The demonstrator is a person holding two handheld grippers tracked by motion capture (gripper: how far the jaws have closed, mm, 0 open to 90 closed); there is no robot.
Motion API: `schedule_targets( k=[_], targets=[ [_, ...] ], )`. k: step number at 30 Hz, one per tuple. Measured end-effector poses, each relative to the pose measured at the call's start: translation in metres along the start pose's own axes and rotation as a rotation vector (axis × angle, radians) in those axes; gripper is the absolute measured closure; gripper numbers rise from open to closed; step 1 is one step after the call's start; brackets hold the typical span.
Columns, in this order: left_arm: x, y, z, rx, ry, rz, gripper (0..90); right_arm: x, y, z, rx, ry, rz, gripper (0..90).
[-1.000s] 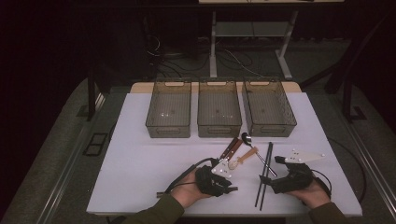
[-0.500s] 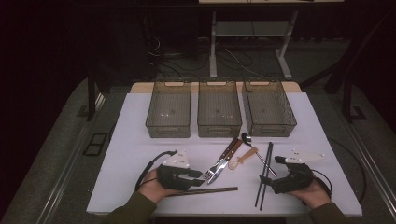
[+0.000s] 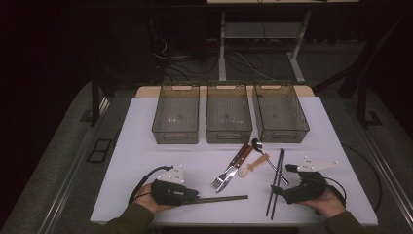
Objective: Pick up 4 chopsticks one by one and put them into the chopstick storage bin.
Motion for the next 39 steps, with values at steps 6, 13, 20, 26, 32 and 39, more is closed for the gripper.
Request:
schedule_targets(
  k=[6, 13, 20, 26, 32, 39],
  targets=[
    [-0.001, -0.002, 0.0, -0.013, 0.003, -0.008, 82.3, 0.0, 0.0, 0.0, -0.002, -0.001, -0.003, 1.6],
    [-0.002, -0.005, -0.001, -0.034, 0.012, -0.024, 82.4, 0.0, 0.0, -0.001, -0.002, -0.001, -0.006, 1.6],
    [-0.003, -0.009, -0.004, -0.065, 0.027, -0.04, 82.4, 0.001, 0.0, -0.001, -0.001, -0.003, -0.006, 1.6],
    [-0.003, -0.009, -0.005, -0.068, 0.027, -0.045, 82.1, 0.001, 0.0, 0.0, 0.0, -0.003, -0.008, 1.6],
    [-0.004, -0.011, -0.006, -0.074, 0.025, -0.073, 81.5, 0.001, 0.0, 0.0, 0.0, -0.003, -0.008, 1.6],
    [-0.005, -0.011, -0.006, -0.074, 0.025, -0.074, 82.5, 0.001, 0.0, 0.0, 0.002, -0.002, -0.008, 1.6]
  ],
)
Point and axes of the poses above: each handheld gripper's, and its own axes: z roughly backward along the jaws, y roughly out of its top, x roughly to its right, the point moved 10 cm from there along -z, roughly forward along the jaws, and after that the axes turned 4 degrees about z, right-handed, at the moved point
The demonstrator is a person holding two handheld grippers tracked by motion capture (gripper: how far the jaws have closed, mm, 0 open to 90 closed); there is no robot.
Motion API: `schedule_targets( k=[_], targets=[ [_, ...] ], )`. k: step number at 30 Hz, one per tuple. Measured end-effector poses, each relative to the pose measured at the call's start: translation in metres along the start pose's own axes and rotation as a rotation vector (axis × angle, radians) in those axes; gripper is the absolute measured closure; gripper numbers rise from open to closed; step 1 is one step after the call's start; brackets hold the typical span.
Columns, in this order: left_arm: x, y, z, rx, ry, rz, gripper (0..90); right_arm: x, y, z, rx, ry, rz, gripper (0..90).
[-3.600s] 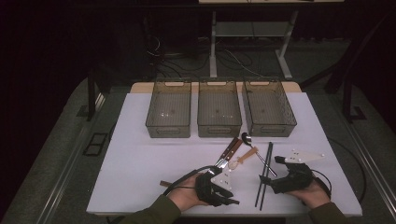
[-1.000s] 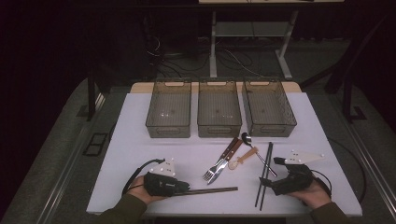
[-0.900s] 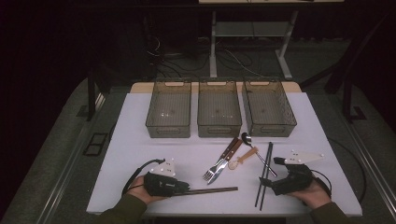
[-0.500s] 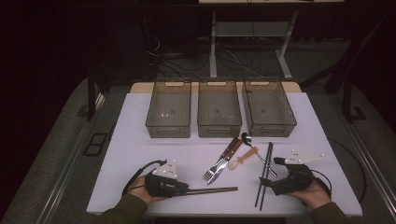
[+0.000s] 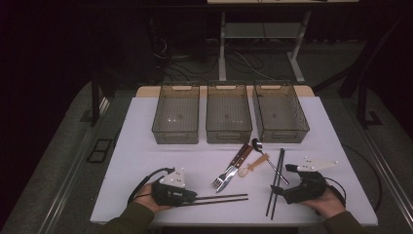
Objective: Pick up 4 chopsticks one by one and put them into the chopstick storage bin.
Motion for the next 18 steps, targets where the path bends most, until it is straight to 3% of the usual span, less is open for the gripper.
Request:
schedule_targets(
  k=[18],
  targets=[
    [-0.0006, 0.0005, 0.0005, -0.004, -0.01, -0.012, 84.4, -0.0007, -0.0003, -0.0005, -0.002, 0.001, 0.003, 1.6]
  ],
)
Point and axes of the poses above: each handheld gripper's, and its own axes: z roughly backward along the jaws, y roughly out of its top, x roughly to its right, the point moved 10 cm from there along -z, roughly forward along the jaws, and after that the axes turned 4 degrees about z, right-handed, at the moved point
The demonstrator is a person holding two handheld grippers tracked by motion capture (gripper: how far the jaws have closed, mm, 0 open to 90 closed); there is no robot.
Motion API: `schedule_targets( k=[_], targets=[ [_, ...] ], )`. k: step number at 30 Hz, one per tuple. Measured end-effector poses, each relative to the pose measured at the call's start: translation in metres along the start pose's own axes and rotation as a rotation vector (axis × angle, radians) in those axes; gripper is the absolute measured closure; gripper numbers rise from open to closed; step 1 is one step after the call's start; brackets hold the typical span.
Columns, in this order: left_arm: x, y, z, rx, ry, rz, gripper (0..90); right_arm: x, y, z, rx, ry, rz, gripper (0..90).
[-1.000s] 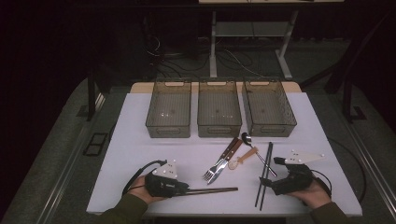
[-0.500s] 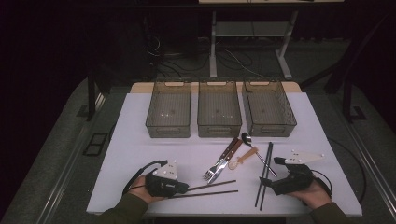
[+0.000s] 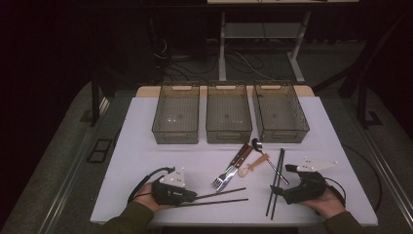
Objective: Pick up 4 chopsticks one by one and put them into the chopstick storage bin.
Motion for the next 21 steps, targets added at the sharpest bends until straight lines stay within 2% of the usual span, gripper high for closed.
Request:
schedule_targets(
  k=[12, 21],
  targets=[
    [0.002, 0.005, 0.003, 0.028, -0.012, -0.012, 84.6, 0.0, 0.0, 0.0, 0.001, 0.0, -0.001, 1.6],
    [0.004, 0.012, 0.007, 0.049, -0.024, 0.0, 84.8, 0.0, 0.0, 0.0, 0.002, 0.0, -0.003, 1.6]
  ],
)
Point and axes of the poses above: each handheld gripper's, and its own axes: z roughly backward along the jaws, y roughly out of its top, x roughly to its right, the point moved 10 cm from there along -z, roughly forward along the jaws, and after that the axes turned 4 degrees about z, right-handed, at the moved point
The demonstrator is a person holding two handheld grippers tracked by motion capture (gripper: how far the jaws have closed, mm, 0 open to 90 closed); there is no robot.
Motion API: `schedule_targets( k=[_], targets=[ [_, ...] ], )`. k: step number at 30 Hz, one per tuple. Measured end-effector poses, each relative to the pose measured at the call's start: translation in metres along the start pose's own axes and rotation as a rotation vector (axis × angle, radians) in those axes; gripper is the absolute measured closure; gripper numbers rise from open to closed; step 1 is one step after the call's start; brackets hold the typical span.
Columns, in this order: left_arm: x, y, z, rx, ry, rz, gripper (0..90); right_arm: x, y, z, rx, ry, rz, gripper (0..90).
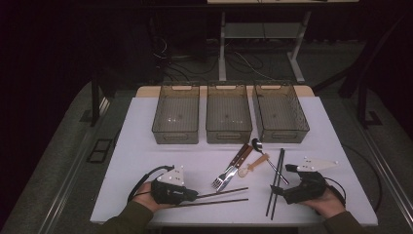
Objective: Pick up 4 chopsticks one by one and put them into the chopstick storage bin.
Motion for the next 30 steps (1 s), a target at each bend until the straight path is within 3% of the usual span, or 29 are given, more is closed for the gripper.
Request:
schedule_targets(
  k=[8, 13, 21, 30],
  targets=[
    [0.004, 0.008, 0.004, 0.023, -0.015, 0.026, 84.8, 0.0, 0.0, -0.001, -0.001, -0.001, -0.001, 1.6],
    [0.001, 0.016, 0.009, 0.06, 0.003, 0.049, 84.8, -0.001, 0.0, -0.003, 0.005, 0.005, -0.01, 1.6],
    [-0.004, 0.023, 0.014, 0.059, 0.041, 0.094, 84.8, -0.001, 0.0, -0.008, 0.006, -0.003, -0.01, 1.6],
    [-0.011, 0.033, 0.015, 0.071, 0.084, 0.111, 84.7, -0.002, 0.0, -0.007, 0.008, -0.004, -0.015, 1.6]
  ],
)
Point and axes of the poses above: each handheld gripper's, and its own axes: z roughly backward along the jaws, y roughly out of its top, x roughly to its right, the point moved 10 cm from there along -z, roughly forward along the jaws, and after that the axes turned 4 degrees about z, right-handed, at the moved point
